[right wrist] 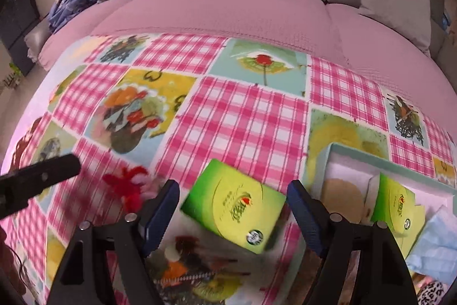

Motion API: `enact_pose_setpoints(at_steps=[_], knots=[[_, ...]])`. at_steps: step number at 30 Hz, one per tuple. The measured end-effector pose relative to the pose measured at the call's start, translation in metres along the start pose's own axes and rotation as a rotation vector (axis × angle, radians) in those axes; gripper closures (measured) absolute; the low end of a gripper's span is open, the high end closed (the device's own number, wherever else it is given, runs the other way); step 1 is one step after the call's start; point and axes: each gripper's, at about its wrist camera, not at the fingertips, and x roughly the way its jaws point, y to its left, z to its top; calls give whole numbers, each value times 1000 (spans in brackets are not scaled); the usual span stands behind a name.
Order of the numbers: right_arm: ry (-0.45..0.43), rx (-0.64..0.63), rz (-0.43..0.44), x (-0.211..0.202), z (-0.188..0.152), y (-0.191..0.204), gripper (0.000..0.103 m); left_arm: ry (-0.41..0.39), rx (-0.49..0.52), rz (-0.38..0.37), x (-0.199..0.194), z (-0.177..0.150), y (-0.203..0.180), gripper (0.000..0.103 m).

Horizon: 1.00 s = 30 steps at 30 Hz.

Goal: Organize soft objects
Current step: 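Grasp the second green tissue pack with the right tool while the left tool holds the ornament, then carry the ornament in the left tool and the tissue pack in the right tool over the tray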

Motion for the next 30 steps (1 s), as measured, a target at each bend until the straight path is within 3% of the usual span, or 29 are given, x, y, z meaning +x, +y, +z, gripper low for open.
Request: enact_pose_setpoints(at_steps=[4,20,30], knots=[[8,-70,-36,1,-3,9,23,23,10,-37,5,-2,-4,47],[-12,-129,-70,6,-6,16,25,57,19,-47,13,-4,-13,47],[-70,-63,-54,-23,-13,8,25,66,51,-89,20,-8,-27,47]])
